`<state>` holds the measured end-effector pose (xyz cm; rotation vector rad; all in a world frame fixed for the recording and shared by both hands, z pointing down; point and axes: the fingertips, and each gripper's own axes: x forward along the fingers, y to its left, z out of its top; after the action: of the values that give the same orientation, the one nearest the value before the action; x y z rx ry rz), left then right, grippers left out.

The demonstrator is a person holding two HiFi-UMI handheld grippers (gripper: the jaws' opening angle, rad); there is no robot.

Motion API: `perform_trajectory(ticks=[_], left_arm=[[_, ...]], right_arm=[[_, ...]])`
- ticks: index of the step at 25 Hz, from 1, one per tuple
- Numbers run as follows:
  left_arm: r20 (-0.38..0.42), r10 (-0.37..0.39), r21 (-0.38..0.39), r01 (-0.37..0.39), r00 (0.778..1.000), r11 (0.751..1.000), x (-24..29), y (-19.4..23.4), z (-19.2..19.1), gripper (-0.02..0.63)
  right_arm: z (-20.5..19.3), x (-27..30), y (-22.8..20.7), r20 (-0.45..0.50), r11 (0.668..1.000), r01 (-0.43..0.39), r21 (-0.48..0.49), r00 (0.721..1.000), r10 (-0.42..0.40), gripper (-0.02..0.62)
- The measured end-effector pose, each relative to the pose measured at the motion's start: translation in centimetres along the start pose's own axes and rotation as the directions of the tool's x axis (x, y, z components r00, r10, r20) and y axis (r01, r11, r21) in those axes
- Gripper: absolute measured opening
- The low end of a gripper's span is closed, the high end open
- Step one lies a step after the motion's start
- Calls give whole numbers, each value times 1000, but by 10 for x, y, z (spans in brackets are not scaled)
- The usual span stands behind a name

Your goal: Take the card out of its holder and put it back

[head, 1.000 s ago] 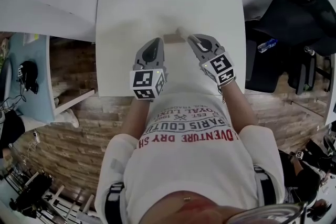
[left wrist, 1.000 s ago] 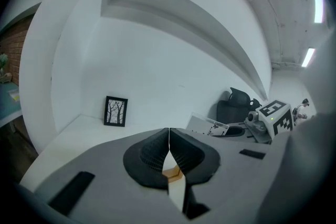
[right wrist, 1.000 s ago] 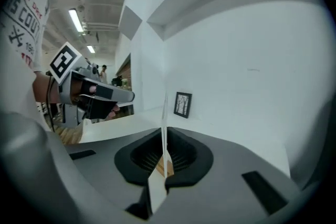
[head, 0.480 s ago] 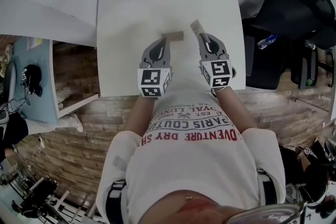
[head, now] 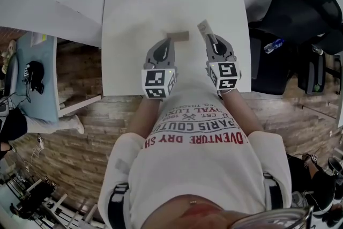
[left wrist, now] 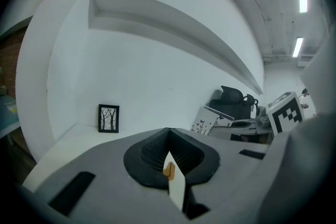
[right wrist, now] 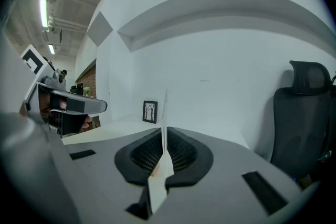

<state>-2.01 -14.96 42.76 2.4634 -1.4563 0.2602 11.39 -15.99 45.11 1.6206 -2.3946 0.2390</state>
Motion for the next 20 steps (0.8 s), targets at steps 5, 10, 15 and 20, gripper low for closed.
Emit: perform_trajectory(ticks=[5,10,15,20], left_arm=[[18,16,9,-16,1000,1000,1,-4,5,25],[34,27,9,-28,999,1000,2,-5,7,25],[28,48,-18,-47,998,999,2,1,6,25],[11,81,-32,-80,997,996,6,8,2,25]], right_arm=[[1,0,-1,0,1000,-16,-12,1000,16,35],[-3,2,-2,-9,999,-36,9,999,36,35],[-7,3,-7,-22,999,-39,29,999,39,35],[-13,9,-14,-40,997,-62,48,997,64,35]])
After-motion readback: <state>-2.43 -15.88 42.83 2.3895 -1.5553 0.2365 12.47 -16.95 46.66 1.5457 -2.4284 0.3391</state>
